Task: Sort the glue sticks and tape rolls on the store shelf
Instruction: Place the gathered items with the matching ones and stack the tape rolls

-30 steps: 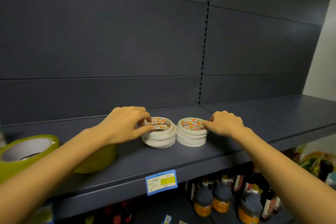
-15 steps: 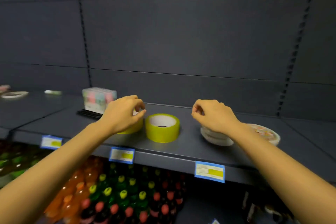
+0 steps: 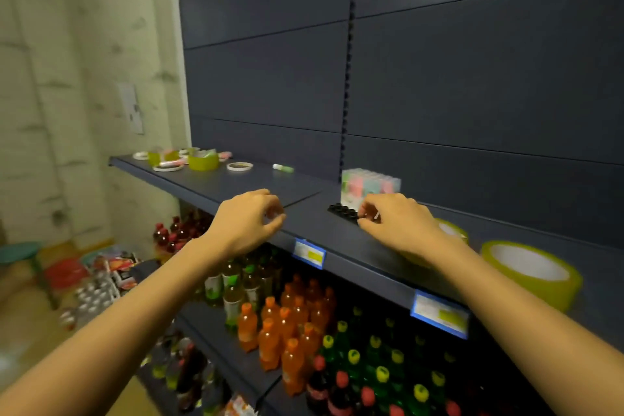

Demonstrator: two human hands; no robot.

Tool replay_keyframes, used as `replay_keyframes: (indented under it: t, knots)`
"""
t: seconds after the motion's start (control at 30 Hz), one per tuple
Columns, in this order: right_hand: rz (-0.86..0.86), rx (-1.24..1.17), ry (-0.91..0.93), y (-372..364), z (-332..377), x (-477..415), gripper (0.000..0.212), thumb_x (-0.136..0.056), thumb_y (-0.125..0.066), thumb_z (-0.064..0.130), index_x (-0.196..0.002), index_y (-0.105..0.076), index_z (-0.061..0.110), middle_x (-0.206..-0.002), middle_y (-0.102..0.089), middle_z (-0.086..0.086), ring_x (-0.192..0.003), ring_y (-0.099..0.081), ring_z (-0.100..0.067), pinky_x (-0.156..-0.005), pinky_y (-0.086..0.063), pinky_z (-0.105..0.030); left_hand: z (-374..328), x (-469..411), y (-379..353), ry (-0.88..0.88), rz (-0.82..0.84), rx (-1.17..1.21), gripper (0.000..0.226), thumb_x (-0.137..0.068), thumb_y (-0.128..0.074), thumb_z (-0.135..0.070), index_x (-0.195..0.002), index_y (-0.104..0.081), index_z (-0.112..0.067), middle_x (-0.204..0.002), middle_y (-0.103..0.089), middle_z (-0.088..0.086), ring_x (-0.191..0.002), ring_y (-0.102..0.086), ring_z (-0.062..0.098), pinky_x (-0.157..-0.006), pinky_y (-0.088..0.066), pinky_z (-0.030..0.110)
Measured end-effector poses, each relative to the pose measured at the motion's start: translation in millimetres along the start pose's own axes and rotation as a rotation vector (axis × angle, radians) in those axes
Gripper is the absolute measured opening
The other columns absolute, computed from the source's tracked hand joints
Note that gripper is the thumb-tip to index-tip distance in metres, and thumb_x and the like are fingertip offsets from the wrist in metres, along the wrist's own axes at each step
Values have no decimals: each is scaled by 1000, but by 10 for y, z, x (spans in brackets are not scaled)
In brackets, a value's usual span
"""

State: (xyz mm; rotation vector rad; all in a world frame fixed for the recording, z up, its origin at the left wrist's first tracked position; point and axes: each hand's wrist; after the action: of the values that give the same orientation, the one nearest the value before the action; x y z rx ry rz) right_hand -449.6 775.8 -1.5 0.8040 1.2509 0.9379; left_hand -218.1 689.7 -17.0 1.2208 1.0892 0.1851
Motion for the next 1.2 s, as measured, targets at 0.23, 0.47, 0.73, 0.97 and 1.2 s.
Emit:
replay_keyframes:
  t: [0.23,0.47,0.73,0.97,1.2]
  knots:
    - [49,-17,4,-542,781,-909,15,-90,-50,31,-101,-58,24,-104,-64,3,-94,-58,-21,-77,-47,-32,1242,44,66,17,29,-29,25,-91,-49,-39,-103,-64,-23,-101,-60,-6,-94,-59,14,-71,-46,28]
    - [94,-10,-33,-1003,1397,-1606,18,-93,-48,33,-106,-58,25,-107,-61,3,-86,-49,-19,-72,-39,-30,2200,-12,-24,28,42,-48,25,-90,-49,-38,-103,-62,-23,-105,-61,-5,-98,-58,15,-63,-36,23]
    - [103,78,-84,-1284,1554,-2340,19,-92,-48,33,-105,-60,24,-111,-61,1,-99,-57,-23,-73,-39,-31,2872,-295,-319,44,12,24,26,-92,-47,-40,-104,-62,-23,-101,-61,-6,-94,-58,13,-66,-44,26]
    - [188,87,-216,-1731,1299,-3115,18,-92,-51,31,-107,-57,25,-115,-58,0,-102,-56,-22,-78,-42,-32,3429,-914,-775,43,18,95,24,-91,-49,-39,-101,-63,-23,-100,-62,-6,-94,-58,14,-74,-46,30]
    - [219,136,-251,-2027,880,-4139,27,-93,-52,25,-119,-53,19,-119,-56,-4,-105,-55,-23,-90,-48,-38,3989,-1869,-1168,37,115,62,26,-91,-50,-38,-106,-62,-21,-109,-64,-1,-98,-60,19,-80,-50,33]
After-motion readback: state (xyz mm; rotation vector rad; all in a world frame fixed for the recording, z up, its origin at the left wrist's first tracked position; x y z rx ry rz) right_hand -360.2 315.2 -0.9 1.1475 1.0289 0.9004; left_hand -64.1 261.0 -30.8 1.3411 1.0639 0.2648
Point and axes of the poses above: each hand's wrist, its own x-axis away from the middle knuckle, its own y-axis out of the back of the hand, z = x × y
